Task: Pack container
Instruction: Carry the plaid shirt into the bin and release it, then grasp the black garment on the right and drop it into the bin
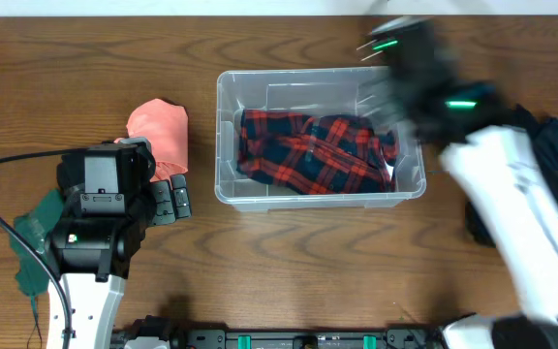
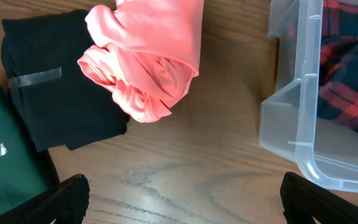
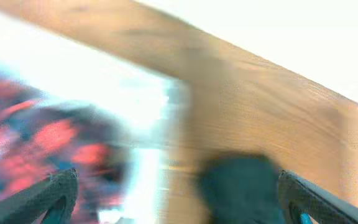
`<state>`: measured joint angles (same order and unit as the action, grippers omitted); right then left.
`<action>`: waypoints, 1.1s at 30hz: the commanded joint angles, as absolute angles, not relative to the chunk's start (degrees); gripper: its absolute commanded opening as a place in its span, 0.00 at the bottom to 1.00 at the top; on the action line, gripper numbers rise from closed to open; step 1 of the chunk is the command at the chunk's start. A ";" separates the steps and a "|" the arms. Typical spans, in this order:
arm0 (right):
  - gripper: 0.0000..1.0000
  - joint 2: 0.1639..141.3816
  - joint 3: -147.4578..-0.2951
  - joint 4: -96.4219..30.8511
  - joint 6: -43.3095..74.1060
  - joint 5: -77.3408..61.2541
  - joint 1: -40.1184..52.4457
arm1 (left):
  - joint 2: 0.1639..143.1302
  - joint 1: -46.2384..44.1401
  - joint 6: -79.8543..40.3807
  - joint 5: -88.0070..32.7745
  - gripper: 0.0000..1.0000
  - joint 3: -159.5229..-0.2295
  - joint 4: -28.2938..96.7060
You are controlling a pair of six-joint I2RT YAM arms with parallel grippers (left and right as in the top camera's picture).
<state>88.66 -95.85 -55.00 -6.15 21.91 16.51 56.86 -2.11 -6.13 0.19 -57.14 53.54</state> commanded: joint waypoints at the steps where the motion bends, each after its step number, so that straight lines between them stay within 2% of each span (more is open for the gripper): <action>1: 0.99 88.75 -95.44 -57.80 -5.08 25.39 5.02 | 56.90 -2.33 -5.87 0.23 0.98 -58.41 53.52; 5: 0.99 92.14 -92.20 -62.41 -7.75 16.43 -6.20 | 56.90 -2.33 -5.89 0.23 0.98 -58.41 53.52; 9: 0.99 96.95 -85.25 -63.00 -2.94 15.70 -11.75 | 56.90 -2.33 -6.17 0.23 0.98 -58.41 53.52; 15: 0.99 105.08 -74.83 -55.88 -0.78 16.12 -14.09 | 56.90 -2.33 -6.31 0.23 0.98 -58.41 53.52; 21: 0.98 112.55 -72.31 -52.10 4.40 18.98 -14.46 | 56.90 -2.33 -6.31 0.23 0.98 -58.41 53.54; 22: 0.92 113.10 -72.31 -51.99 4.82 19.57 -14.46 | 56.90 -2.33 -6.31 0.23 0.98 -58.41 53.56; 23: 0.82 113.23 -72.31 -51.83 4.93 20.10 -14.44 | 56.90 -2.33 -6.28 0.23 0.98 -58.41 53.60; 24: 0.64 113.12 -72.40 -51.79 4.93 20.29 -14.46 | 56.90 -2.33 -6.31 0.23 0.98 -58.41 53.65; 25: 0.41 112.71 -72.73 -51.94 4.93 20.38 -14.46 | 56.90 -2.33 -6.28 0.23 0.98 -58.41 53.69; 28: 0.03 110.39 -74.56 -53.60 4.89 20.38 -14.44 | 56.90 -2.33 -6.28 0.23 0.98 -58.41 53.71; 33: 0.01 102.21 -80.90 -58.39 3.20 20.32 -13.41 | 56.90 -2.33 -6.28 0.21 0.98 -58.41 53.76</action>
<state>108.99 -76.16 -57.30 3.22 21.58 -14.44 56.86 -2.11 -6.15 0.19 -57.14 53.60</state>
